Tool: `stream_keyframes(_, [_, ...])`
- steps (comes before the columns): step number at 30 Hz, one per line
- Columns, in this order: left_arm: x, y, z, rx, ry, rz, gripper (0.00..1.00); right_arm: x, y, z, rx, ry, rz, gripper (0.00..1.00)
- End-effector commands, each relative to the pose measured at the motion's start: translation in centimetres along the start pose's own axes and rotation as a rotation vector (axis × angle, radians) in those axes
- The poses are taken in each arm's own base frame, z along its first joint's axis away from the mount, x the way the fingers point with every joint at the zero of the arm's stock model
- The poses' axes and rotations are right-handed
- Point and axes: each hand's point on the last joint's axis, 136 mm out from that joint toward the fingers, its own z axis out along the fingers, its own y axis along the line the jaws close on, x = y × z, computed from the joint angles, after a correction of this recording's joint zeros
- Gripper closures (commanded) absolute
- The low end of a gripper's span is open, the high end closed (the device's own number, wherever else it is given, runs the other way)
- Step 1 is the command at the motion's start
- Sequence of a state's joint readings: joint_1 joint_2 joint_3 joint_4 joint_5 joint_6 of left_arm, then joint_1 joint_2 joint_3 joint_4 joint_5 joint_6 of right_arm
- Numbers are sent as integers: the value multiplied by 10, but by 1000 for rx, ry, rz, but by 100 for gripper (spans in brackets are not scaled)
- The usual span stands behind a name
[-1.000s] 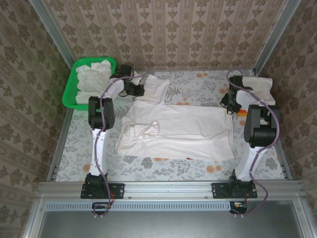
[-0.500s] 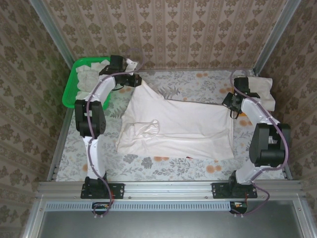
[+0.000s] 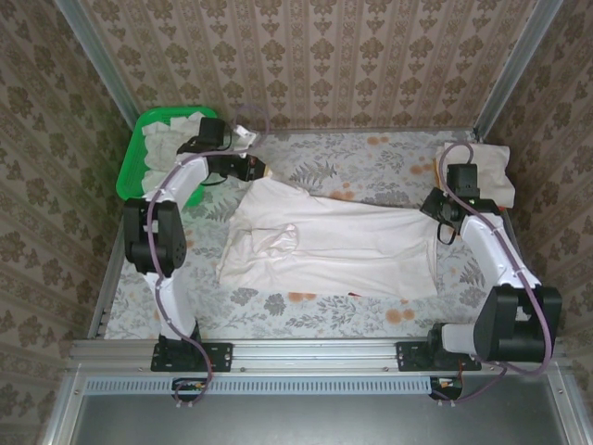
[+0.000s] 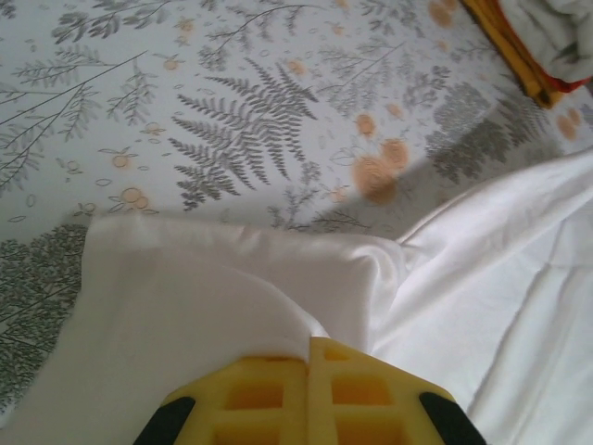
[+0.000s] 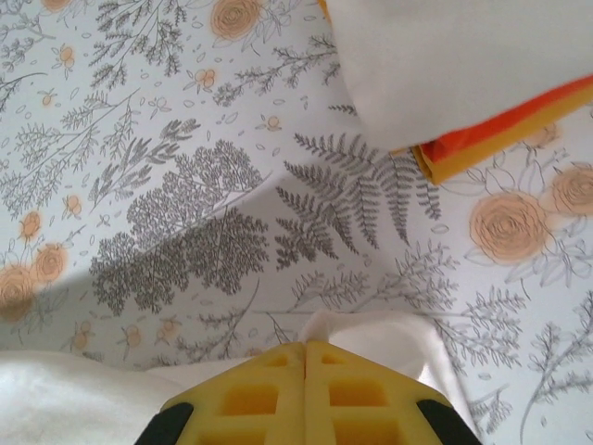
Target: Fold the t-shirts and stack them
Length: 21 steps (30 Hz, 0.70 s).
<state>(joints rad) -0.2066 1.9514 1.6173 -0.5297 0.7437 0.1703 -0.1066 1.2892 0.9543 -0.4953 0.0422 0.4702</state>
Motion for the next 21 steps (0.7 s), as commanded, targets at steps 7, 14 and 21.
stream_keyframes(7, [5, -44, -34, 90, -48, 115, 100, 52, -24, -26, 22, 73, 13, 100])
stream_keyframes(14, [32, -61, -43, 114, -27, 87, 100, 80, -49, -36, 94, 105, 55, 100])
stream_keyframes(21, [59, -76, -58, 80, -37, 43, 100, 100, -61, -31, 138, 164, 110, 100])
